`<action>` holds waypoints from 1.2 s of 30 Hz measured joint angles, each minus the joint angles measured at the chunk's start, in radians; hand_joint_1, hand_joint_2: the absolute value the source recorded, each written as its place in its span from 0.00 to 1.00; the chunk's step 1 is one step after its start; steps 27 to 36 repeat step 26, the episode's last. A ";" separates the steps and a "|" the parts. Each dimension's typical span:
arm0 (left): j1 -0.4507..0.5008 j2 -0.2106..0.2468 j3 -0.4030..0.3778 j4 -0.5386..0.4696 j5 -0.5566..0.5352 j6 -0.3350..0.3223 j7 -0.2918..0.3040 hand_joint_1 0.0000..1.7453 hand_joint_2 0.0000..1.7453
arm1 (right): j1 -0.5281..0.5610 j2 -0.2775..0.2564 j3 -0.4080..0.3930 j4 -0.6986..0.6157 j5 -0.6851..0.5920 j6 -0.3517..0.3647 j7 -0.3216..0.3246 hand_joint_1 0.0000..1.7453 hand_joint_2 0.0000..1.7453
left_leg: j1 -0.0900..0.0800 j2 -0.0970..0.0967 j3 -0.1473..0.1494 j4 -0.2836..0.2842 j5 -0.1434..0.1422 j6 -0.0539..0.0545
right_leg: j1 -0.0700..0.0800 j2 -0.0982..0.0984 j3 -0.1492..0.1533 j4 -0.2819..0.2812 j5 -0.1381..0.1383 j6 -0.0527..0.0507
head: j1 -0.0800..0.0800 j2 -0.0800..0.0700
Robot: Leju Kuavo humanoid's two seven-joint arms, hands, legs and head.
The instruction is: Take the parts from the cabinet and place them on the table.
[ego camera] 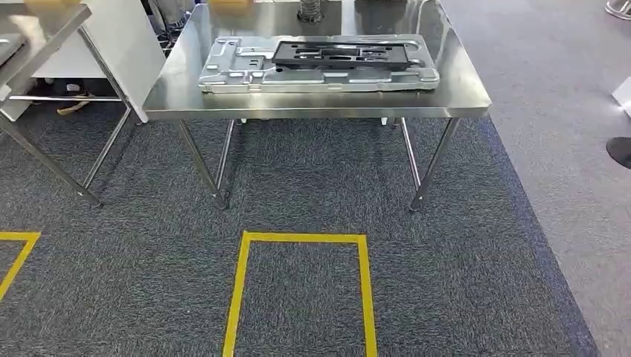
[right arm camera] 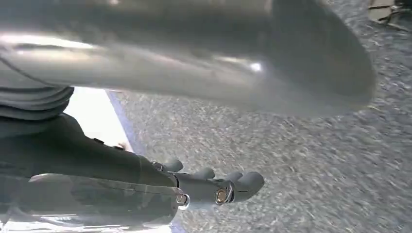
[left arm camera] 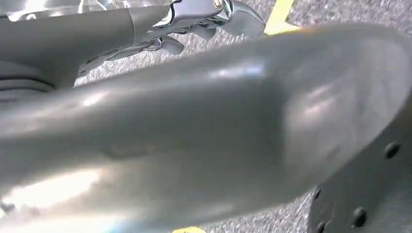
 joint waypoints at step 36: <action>0.000 0.000 -0.001 0.000 0.000 0.016 0.084 0.00 1.00 | -0.016 0.008 -0.248 0.004 -0.258 0.259 0.163 0.00 1.00 | -0.009 0.002 0.162 -0.301 0.137 0.037 | -0.001 0.008 -0.029 0.019 0.011 0.039 | 0.001 0.000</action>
